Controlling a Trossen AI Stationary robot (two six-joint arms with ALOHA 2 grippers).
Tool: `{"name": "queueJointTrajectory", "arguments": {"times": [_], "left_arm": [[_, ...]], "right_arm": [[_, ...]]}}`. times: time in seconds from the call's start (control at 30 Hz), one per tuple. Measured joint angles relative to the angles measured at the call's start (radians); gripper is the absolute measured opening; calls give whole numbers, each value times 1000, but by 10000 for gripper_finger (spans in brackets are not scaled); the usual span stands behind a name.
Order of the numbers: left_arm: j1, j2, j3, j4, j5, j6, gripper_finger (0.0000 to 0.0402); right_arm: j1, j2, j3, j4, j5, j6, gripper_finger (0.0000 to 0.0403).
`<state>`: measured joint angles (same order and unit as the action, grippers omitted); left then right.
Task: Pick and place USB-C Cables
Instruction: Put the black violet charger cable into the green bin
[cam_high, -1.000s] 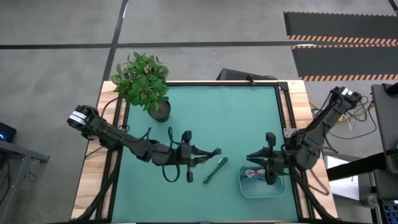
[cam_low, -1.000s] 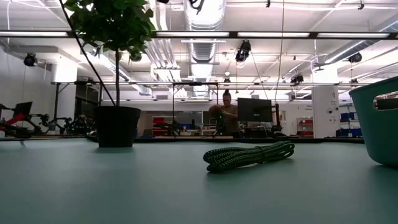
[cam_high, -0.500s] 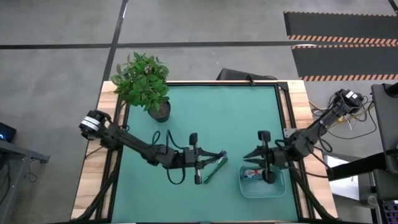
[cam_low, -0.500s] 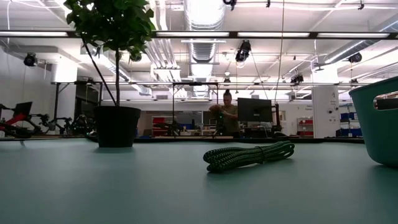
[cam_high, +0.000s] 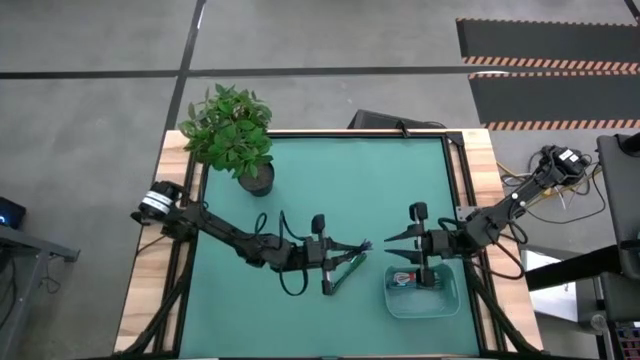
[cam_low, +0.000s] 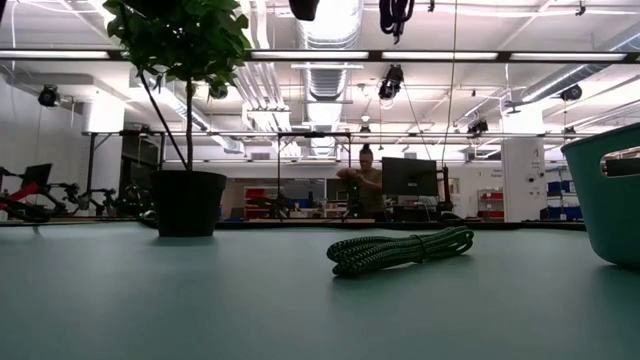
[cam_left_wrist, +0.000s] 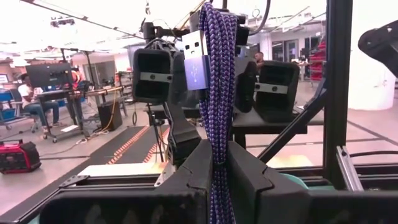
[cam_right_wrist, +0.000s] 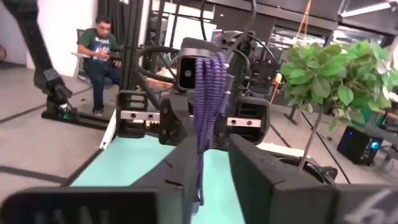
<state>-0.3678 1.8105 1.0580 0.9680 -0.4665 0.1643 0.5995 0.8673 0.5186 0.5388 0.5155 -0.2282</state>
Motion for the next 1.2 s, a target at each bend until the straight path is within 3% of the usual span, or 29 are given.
{"name": "queueJointTrajectory", "arguments": {"times": [0.23,0.4,0.6,0.8,1.2], "left_arm": [[11,11,6,51,12,0,14],[20,37,13,71,16,0,14],[27,41,27,74,19,0,14],[32,41,41,69,94,8,14],[45,40,59,106,103,25,14]], "right_arm": [[-44,32,0,4,-6,27,170],[-70,91,6,92,-62,12,202],[-79,154,28,152,-79,-1,206],[-103,182,39,154,-81,0,206],[-110,197,45,140,-131,-4,206]]}}
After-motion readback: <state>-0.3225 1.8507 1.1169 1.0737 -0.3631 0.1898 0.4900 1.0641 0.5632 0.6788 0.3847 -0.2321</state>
